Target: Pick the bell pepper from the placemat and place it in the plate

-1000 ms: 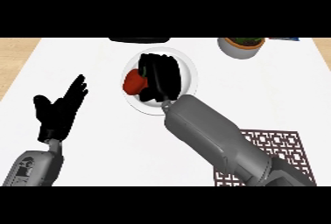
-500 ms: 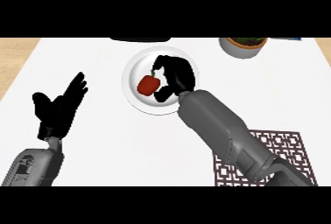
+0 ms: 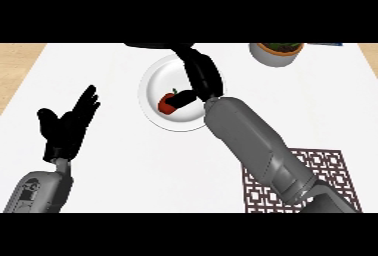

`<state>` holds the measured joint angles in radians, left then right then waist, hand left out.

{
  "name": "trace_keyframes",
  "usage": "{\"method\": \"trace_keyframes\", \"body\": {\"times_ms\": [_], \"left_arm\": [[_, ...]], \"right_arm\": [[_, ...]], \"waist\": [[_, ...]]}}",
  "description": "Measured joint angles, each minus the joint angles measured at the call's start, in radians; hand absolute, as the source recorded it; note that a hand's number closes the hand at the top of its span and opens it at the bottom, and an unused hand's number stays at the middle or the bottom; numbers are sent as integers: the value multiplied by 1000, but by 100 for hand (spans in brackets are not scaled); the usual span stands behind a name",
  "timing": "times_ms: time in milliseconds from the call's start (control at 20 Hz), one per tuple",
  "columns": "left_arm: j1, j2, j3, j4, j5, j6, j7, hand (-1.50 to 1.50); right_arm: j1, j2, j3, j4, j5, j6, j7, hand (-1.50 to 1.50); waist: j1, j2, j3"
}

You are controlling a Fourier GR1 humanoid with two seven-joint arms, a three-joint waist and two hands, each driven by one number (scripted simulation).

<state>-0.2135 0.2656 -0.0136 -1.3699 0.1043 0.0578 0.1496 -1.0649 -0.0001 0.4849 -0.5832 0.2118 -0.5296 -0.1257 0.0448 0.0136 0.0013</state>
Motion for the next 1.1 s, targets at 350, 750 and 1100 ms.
{"method": "trace_keyframes", "body": {"times_ms": [350, 750, 1100], "left_arm": [[9, -9, 2, -2, -10, 7, 4, 0], [37, -16, 11, -13, -21, 5, -7, 0], [39, -15, 33, -27, -23, -12, 7, 0]], "right_arm": [[34, 0, -69, -139, -218, 57, -40, -150], [76, -15, -183, -111, -365, 293, -77, -150], [100, -44, -259, -37, -348, 387, -200, -150]], "waist": [[-13, -8, -1], [-28, -10, -1], [-33, -11, -1]]}}
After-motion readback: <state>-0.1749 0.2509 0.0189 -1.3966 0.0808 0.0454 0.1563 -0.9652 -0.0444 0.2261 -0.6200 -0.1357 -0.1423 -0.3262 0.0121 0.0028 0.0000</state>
